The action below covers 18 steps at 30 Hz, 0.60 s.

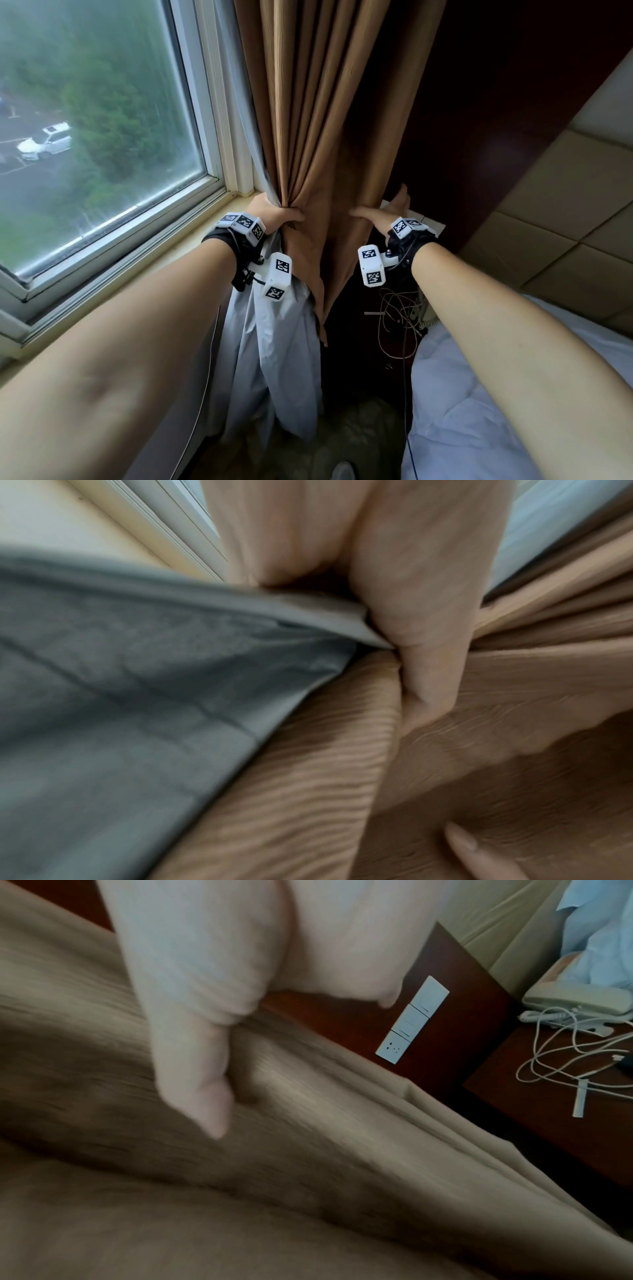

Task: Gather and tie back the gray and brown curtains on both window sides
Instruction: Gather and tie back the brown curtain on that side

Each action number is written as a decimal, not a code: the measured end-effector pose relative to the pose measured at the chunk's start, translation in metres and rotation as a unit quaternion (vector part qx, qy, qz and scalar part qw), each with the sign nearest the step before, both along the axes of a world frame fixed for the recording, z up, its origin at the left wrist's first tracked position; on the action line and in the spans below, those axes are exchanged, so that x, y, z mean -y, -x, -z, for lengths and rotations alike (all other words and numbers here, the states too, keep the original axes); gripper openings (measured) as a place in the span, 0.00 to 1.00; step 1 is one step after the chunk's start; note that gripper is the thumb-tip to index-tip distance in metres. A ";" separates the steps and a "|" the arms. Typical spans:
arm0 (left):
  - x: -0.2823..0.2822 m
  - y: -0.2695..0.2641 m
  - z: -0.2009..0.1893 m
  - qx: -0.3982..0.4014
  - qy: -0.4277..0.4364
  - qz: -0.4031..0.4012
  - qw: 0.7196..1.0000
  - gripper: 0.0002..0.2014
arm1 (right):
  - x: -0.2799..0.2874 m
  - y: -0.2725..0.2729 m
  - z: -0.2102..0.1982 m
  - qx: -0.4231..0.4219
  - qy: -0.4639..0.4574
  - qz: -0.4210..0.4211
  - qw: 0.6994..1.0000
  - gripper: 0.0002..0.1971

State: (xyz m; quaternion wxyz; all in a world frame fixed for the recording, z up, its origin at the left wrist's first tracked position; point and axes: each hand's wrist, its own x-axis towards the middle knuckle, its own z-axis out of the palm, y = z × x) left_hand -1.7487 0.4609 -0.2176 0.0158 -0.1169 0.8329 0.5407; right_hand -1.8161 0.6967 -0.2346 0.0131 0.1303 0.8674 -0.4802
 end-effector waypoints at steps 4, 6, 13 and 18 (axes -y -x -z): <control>-0.003 0.001 -0.006 0.017 0.007 0.007 1.000 0.46 | -0.014 0.048 0.021 -0.004 0.104 -0.055 0.993 0.83; -0.004 0.003 -0.007 0.021 0.006 0.015 1.000 0.48 | -0.022 0.071 0.030 -0.004 0.144 -0.084 0.986 0.83; -0.002 0.019 0.008 0.070 -0.040 0.013 0.997 0.49 | -0.015 0.038 -0.039 0.134 0.208 -0.179 0.952 0.21; -0.018 0.010 -0.008 0.131 -0.087 -0.005 0.988 0.43 | -0.031 0.057 -0.048 0.200 0.209 -0.223 0.931 0.16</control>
